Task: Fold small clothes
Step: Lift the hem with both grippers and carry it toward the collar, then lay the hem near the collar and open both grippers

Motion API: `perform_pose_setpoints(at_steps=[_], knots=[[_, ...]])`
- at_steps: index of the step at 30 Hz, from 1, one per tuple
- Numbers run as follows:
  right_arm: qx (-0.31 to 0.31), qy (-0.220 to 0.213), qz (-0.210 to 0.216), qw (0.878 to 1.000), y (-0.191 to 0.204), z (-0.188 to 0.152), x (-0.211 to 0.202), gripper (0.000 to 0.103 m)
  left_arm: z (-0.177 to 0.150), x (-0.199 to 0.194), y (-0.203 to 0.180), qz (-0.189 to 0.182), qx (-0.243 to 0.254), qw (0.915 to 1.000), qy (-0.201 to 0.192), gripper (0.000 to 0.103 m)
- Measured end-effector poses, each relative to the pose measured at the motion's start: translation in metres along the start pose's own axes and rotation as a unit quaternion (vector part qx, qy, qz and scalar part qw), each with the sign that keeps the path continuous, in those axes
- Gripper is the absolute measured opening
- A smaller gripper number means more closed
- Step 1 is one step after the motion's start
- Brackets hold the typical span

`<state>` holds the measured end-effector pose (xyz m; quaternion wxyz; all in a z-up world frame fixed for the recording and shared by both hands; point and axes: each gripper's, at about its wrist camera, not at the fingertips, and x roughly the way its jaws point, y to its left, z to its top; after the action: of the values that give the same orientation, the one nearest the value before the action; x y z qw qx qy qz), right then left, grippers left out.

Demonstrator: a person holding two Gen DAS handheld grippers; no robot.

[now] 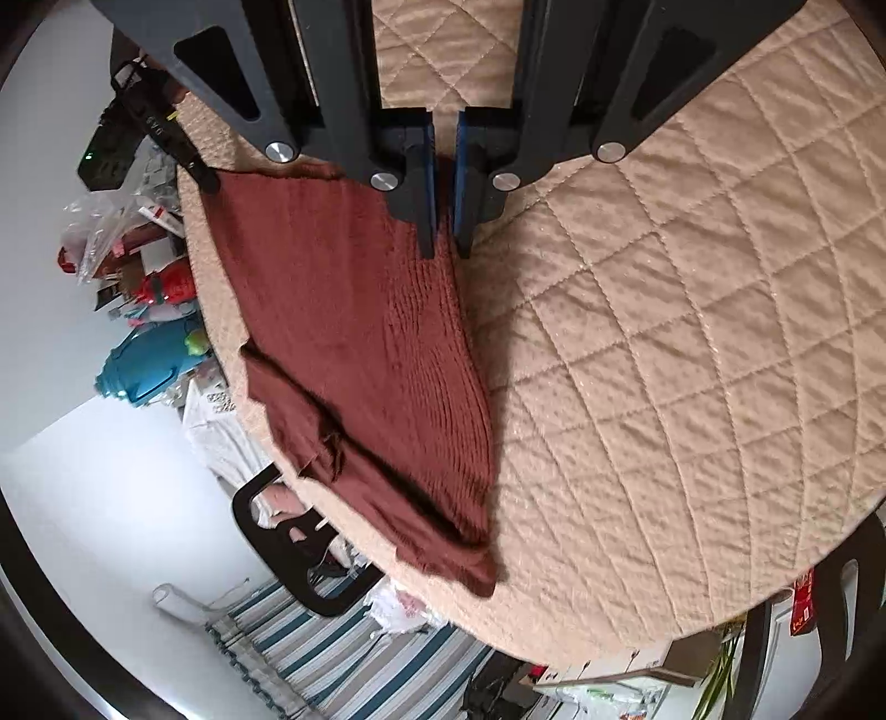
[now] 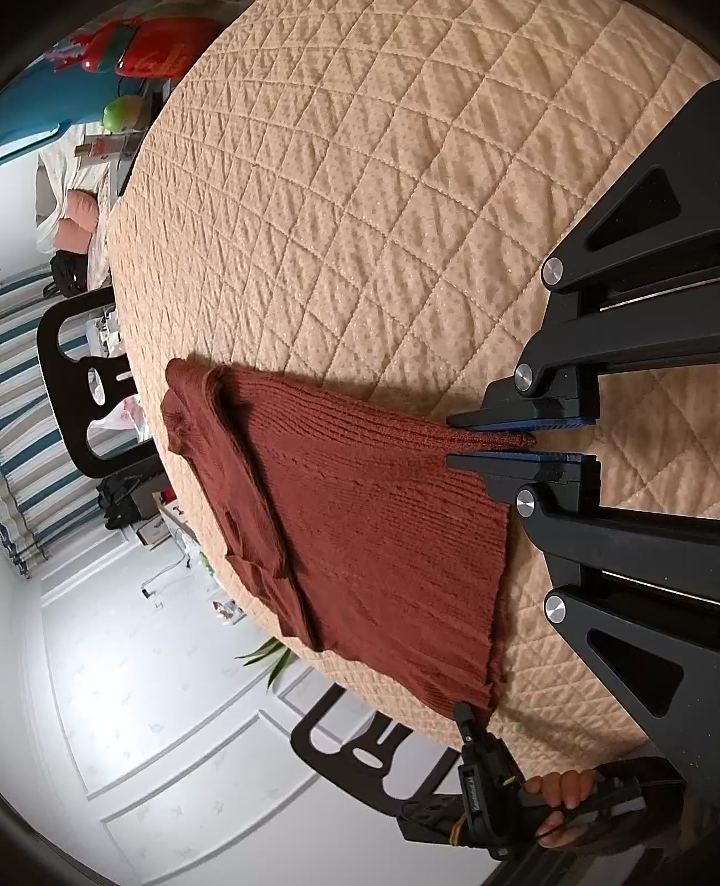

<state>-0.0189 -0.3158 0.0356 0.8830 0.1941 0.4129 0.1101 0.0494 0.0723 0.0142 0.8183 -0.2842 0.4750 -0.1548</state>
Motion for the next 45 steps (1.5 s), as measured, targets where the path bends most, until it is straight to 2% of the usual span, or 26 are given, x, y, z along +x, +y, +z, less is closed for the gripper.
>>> perform_pose_setpoints(at_steps=[9, 20, 31, 45], knots=[[0.009, -0.011, 0.024, 1.000, 0.000, -0.004, -0.016, 0.005, -0.006, -0.027, -0.003, -0.029, 0.012, 0.9994, -0.013, 0.006], [0.010, -0.045, 0.054, 0.997, 0.008, -0.003, -0.048, 0.005, -0.007, -0.056, -0.014, -0.067, 0.030, 0.9969, -0.027, 0.006], [0.006, -0.068, 0.054, 0.996, 0.014, 0.040, -0.044, 0.005, 0.031, -0.054, -0.023, -0.078, 0.021, 0.9953, -0.054, 0.006], [0.002, -0.080, 0.040, 0.996, 0.024, 0.113, -0.015, 0.005, 0.101, -0.030, -0.045, -0.068, 0.029, 0.9947, -0.071, 0.006]])
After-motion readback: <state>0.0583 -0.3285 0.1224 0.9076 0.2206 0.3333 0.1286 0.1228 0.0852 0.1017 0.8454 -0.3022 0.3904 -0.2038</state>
